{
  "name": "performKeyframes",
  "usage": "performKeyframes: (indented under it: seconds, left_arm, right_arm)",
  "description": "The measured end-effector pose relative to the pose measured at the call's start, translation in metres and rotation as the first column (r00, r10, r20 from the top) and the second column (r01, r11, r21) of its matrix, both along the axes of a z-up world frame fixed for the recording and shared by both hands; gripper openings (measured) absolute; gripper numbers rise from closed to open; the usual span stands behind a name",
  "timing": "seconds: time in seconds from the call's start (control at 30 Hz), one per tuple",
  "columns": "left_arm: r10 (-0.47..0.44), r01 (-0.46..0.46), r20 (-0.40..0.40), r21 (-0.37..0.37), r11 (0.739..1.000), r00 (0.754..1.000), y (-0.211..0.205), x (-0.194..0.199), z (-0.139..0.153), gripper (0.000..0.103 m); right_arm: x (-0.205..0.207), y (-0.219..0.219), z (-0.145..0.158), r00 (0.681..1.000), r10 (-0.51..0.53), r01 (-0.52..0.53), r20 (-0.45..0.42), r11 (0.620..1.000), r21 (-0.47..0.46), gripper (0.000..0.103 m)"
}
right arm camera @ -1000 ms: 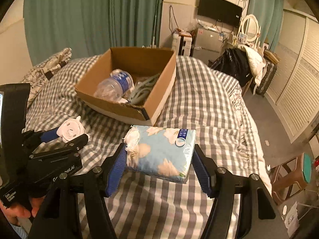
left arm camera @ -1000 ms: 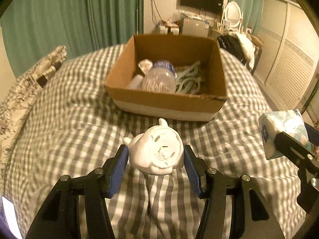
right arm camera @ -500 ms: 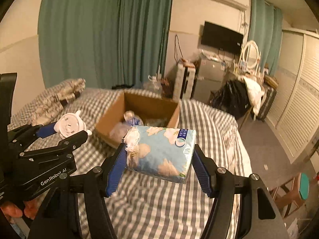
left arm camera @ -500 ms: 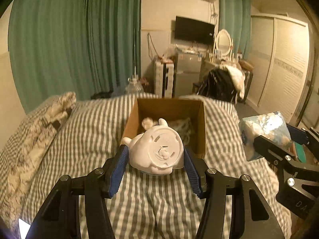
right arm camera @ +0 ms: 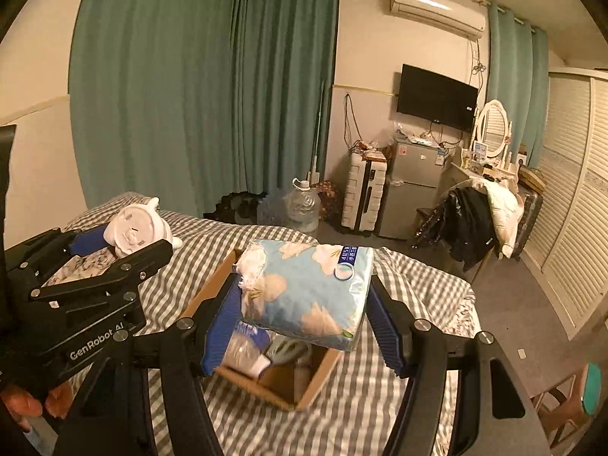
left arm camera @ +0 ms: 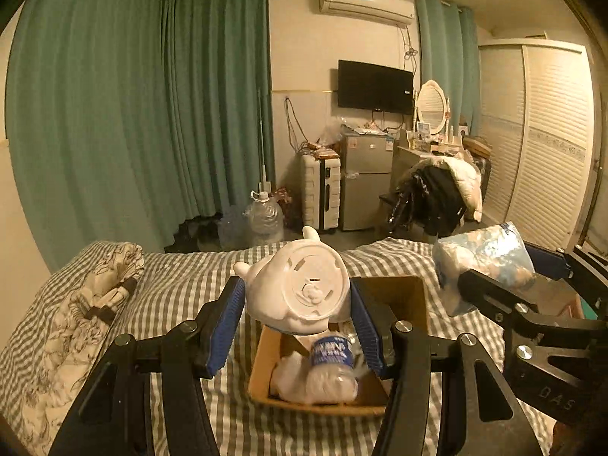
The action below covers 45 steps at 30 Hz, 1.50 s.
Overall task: Organize objects
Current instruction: 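Lower cup and tissue pack into the box and open both grippers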
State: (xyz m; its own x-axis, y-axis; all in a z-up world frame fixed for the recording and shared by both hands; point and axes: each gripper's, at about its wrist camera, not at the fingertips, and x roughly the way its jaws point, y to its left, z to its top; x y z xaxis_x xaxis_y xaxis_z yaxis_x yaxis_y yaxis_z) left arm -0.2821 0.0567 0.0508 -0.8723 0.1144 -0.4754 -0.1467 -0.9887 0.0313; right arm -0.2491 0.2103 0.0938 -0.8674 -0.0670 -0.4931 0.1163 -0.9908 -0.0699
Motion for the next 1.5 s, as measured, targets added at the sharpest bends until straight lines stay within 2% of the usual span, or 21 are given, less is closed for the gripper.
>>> performKeyframes:
  seconds: [0.13, 0.4, 0.63, 0.8, 0.9, 0.93, 1.0, 1.17, 1.3, 1.43, 1.5]
  left_arm:
    - [0.001, 0.000, 0.020, -0.016, 1.000, 1.000, 0.001, -0.031, -0.023, 0.057]
    - [-0.022, 0.025, 0.129, -0.020, 0.999, 0.991, 0.002, -0.081, -0.087, 0.057]
    - [-0.048, 0.055, 0.214, -0.029, 0.998, 0.976, 0.005, -0.099, -0.121, 0.057]
    - [-0.069, 0.077, 0.222, -0.026, 0.997, 0.973, 0.010, -0.102, -0.126, 0.061]
    - [-0.063, 0.071, 0.199, -0.031, 0.997, 0.978, 0.010, -0.096, -0.124, 0.087]
    - [-0.057, 0.065, 0.185, -0.032, 0.997, 0.981, 0.009, -0.094, -0.122, 0.092]
    - [-0.033, 0.040, 0.155, -0.043, 0.998, 0.987, 0.007, -0.087, -0.115, 0.094]
    - [-0.016, 0.021, 0.089, -0.060, 0.998, 0.996, 0.003, -0.069, -0.084, 0.098]
    - [-0.012, 0.012, -0.007, -0.060, 0.998, 1.000, -0.001, -0.042, -0.045, 0.103]
    - [-0.004, 0.001, -0.081, -0.047, 0.999, 0.997, -0.006, -0.008, -0.007, 0.103]
    - [0.004, -0.009, -0.098, -0.047, 0.999, 0.995, -0.009, 0.004, 0.006, 0.103]
  right_arm:
    - [-0.042, -0.007, -0.015, 1.000, 0.005, -0.005, 0.026, 1.000, 0.007, 0.064]
    - [-0.110, -0.004, -0.064, 0.994, -0.006, 0.004, 0.108, 1.000, 0.024, 0.064]
    - [-0.134, 0.004, -0.104, 0.985, -0.023, 0.025, 0.172, 1.000, -0.010, 0.064]
    - [-0.140, 0.011, -0.107, 0.986, -0.030, 0.036, 0.161, 0.999, -0.035, 0.068]
    - [-0.137, 0.016, -0.106, 0.989, -0.033, 0.044, 0.145, 0.996, -0.077, 0.078]
    - [-0.136, 0.018, -0.104, 0.990, -0.038, 0.050, 0.137, 0.995, -0.086, 0.080]
    - [-0.131, 0.020, -0.099, 0.992, -0.051, 0.062, 0.117, 0.994, -0.088, 0.085]
    - [-0.109, 0.020, -0.071, 0.994, -0.088, 0.093, 0.062, 0.993, -0.079, 0.089]
    - [-0.081, 0.019, -0.034, 0.994, -0.113, 0.113, -0.007, 0.992, -0.056, 0.094]
    - [-0.044, 0.022, 0.005, 0.987, -0.135, 0.132, -0.085, 0.990, -0.044, 0.102]
    - [-0.024, 0.022, 0.022, 0.981, -0.149, 0.146, -0.122, 0.989, -0.036, 0.103]
